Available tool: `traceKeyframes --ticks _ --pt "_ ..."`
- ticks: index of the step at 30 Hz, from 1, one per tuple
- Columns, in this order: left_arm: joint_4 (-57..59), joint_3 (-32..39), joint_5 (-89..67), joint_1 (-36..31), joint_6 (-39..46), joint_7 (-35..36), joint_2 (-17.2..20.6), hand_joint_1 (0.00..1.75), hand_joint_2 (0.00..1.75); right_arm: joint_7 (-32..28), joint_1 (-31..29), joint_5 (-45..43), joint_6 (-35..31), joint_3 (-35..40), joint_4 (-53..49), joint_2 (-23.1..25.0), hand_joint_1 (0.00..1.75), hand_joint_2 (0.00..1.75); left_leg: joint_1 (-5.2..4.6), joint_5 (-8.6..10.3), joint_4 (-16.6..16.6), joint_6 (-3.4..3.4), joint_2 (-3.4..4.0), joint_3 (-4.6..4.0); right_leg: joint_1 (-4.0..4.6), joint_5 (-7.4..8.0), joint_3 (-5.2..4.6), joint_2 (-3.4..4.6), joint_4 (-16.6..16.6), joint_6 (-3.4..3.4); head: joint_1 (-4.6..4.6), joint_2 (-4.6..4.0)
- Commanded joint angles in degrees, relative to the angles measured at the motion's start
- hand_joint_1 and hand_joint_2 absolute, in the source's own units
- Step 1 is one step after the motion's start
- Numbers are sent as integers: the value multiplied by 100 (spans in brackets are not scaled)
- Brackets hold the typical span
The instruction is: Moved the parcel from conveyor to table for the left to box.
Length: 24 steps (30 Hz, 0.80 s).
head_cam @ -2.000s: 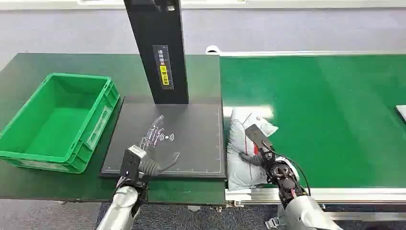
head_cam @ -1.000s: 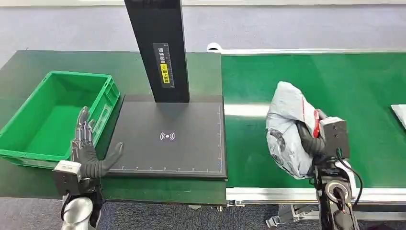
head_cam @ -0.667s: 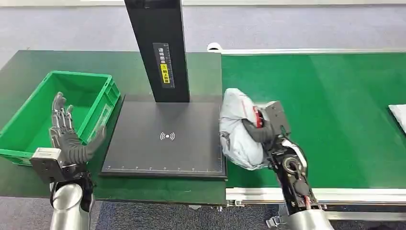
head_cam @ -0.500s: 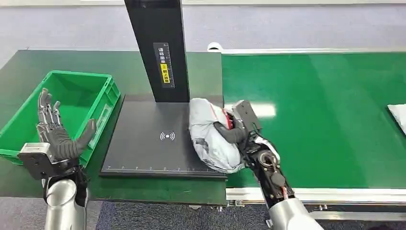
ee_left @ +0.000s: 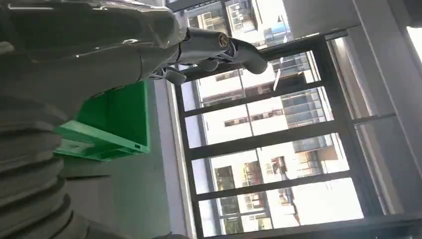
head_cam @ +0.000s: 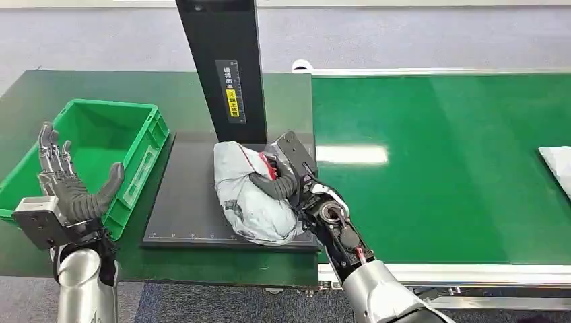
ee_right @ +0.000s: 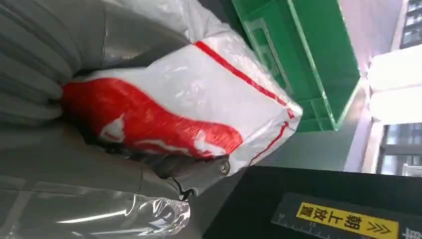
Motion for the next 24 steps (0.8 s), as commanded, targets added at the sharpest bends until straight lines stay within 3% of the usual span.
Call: traceKeyframes --ticks 1,2,3,8,10,12,15,18,20,24 --pt "360 -79 -142 -8 -275 245 135 0 175 66 -568 398 -1612 365 723 -6 0 175 -3 2 1 2 -3 -3 -3 1 -6 9 4 -1 -2 -2" --pt "415 -180 -146 19 -432 317 147 0 175 71 -580 447 -1744 343 725 -54 0 175 -4 4 -1 3 -6 -3 -4 3 -6 10 2 -2 -2 -2" --pt "533 -369 -253 34 -604 398 185 0 175 69 -575 441 -1760 297 716 -107 0 0 -4 9 -6 5 -14 -4 -4 7 -7 10 -2 -2 -2 -2" --pt "1455 -1218 -789 -54 -827 424 195 0 175 -88 -487 529 -1830 58 623 -339 0 0 -6 21 -18 10 -50 2 -6 10 11 -24 -21 2 -2 -2" --pt "1540 -1523 -904 -31 -965 412 237 0 175 -249 -350 533 -1793 -15 321 -394 0 0 -6 5 -3 4 -22 6 -6 0 6 -12 -7 1 -2 -2" --pt "1666 -2123 -1607 -13 -1336 615 435 0 175 -610 -28 624 -1799 39 -555 -427 0 0 -7 9 -6 5 -34 2 -8 1 6 -19 -10 1 -2 0" --pt "2385 -2722 -2601 -108 -1222 811 303 0 175 -278 878 837 -2169 245 -2928 -640 0 0 -6 8 -6 3 -37 1 -6 -1 5 -22 -11 0 -2 -2" --pt "2545 -2751 -2655 -161 -1141 769 238 0 175 -101 1023 826 -2158 264 -3266 -727 0 0 -7 9 -8 7 -58 0 -7 -4 9 -33 -16 1 -4 0" --pt "2607 -2736 -2643 -220 -1201 777 245 0 175 -187 1039 898 -2296 228 -3242 -731 0 0 -4 5 -3 6 -33 -1 -4 1 1 -15 -14 2 -2 0" --pt "3255 -2980 -2820 -484 -1373 746 63 0 175 -417 1686 1186 -2759 -141 -4226 -841 0 0 -2 6 -4 3 -41 -6 -3 0 1 -29 -14 0 -2 0"
